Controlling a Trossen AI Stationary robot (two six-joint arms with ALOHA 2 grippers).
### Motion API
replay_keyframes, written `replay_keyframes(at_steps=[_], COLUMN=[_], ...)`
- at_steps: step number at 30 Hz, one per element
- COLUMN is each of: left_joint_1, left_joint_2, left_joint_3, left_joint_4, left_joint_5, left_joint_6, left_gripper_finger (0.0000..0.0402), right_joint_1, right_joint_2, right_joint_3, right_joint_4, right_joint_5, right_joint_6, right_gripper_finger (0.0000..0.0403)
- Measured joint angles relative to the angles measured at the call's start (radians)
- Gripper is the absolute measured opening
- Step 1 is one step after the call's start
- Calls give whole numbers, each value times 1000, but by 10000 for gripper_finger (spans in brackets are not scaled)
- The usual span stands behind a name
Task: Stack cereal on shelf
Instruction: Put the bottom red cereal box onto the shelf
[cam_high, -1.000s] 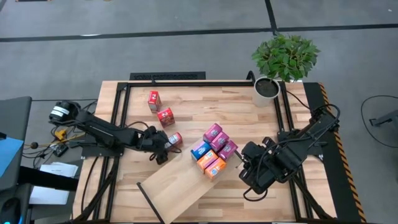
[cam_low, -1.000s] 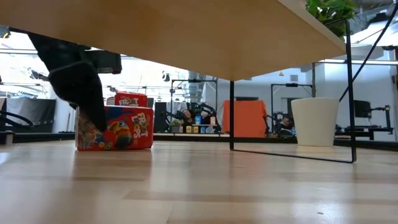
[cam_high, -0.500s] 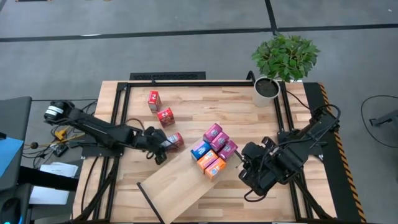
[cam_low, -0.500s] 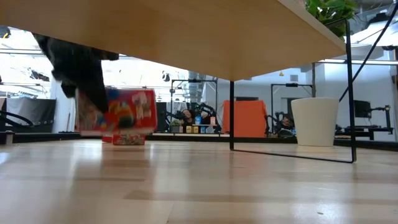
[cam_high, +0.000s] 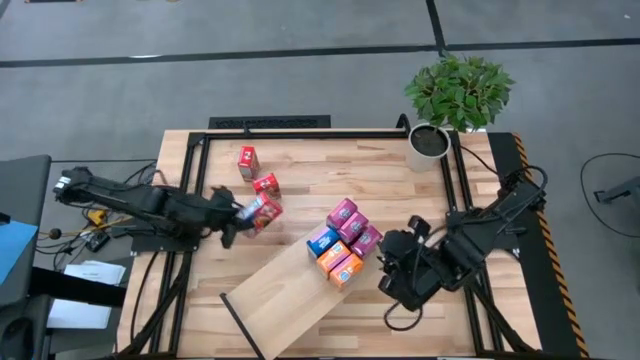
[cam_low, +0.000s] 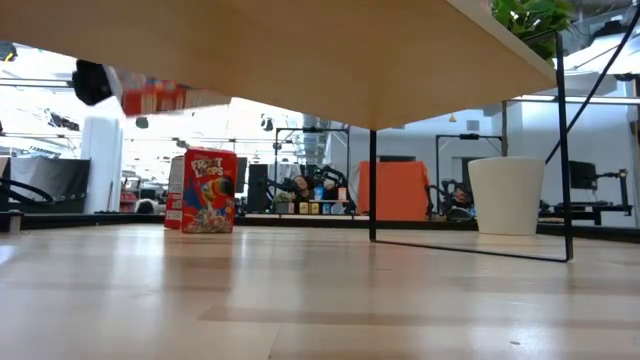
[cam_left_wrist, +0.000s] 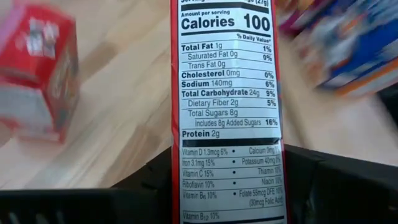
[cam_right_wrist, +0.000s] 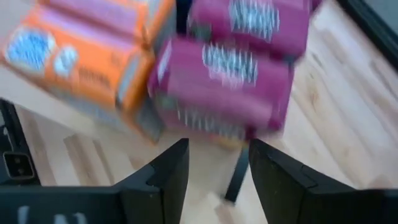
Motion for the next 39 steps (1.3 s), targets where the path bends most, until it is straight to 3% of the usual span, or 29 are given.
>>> replay_keyframes(at_steps=[5,11,16,21,28,33,39], left_joint_1=[0,-2,-2,-24,-124,-141,-141], left_joint_2=[-140,-178,-115,7,179,238,248], left_joint_3=[0,0,0,1,1,1,1], left_joint_4=[114,392,556,652,860,876,878], left_joint_5=[-2,9,23,81,76,-12,-16], left_joint_6=[89,317,425,480,625,681,682], left_gripper_finger=[164,164,164,172,183,184,181], right_joint_1=[-46,-99,-167,-181,-193,-249,-278], right_joint_2=[0,-1,-1,-1,16,42,77], right_joint_3=[102,288,382,405,403,400,403], right_joint_4=[79,199,311,329,400,525,548], right_joint_5=[2,6,-39,-117,-110,-175,-226], right_joint_6=[-206,-508,-668,-672,-738,-826,-859], right_gripper_finger=[199,197,202,214,226,263,307])
